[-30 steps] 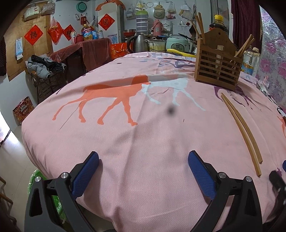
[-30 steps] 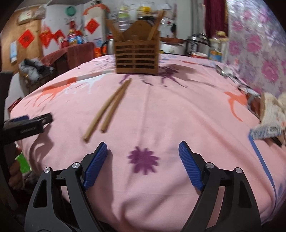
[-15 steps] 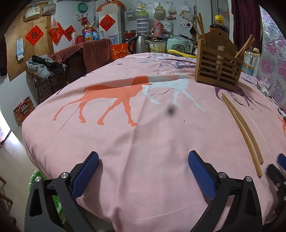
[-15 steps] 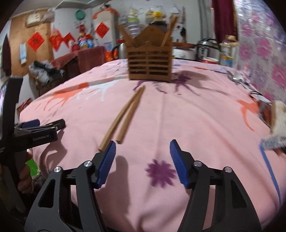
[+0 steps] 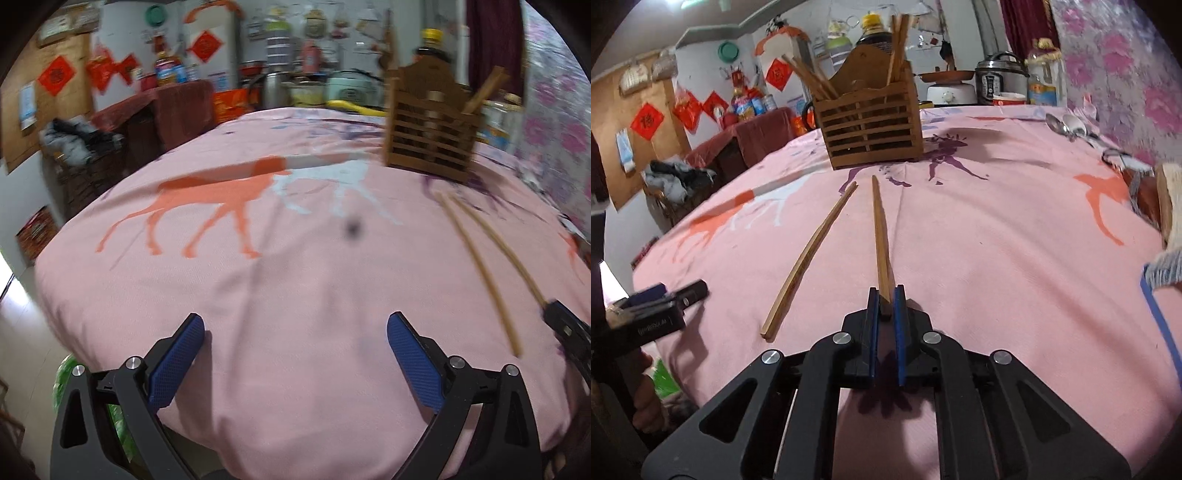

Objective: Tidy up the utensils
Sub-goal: 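Lower the open right tool over a loose wooden chopstick, then close the right tool on the loose wooden chopstick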

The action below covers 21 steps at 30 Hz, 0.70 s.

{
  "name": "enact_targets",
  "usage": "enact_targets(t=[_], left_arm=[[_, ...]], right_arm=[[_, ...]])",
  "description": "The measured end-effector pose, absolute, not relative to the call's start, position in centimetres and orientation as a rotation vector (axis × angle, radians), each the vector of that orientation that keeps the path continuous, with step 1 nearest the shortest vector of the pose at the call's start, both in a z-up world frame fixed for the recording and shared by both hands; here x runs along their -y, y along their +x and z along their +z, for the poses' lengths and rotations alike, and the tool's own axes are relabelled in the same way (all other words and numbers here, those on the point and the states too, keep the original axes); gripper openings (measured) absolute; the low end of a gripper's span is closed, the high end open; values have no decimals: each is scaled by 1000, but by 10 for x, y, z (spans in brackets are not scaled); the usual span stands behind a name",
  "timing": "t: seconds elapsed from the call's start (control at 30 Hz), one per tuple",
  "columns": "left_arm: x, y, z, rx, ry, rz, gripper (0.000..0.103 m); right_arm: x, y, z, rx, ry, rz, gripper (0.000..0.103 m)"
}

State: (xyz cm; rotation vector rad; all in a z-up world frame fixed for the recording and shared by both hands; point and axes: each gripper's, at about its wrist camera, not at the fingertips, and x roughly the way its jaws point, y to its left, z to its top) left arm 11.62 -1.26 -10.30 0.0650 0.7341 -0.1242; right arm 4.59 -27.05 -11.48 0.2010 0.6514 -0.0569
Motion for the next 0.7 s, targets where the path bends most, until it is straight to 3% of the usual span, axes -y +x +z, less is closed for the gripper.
enact_targets(t=[0.13,0.63,0.7], left_arm=[[36,102,-98,-701,117,-225,97],[108,105,-109,-767,217,-421,97],[106,108,-112,-769,218,-396,92]], right_arm=[[287,43,-111,-626,263,-112,20],[312,35,-101,-571,324,-168,25],[312,35,-101,-572,325,-167,25]])
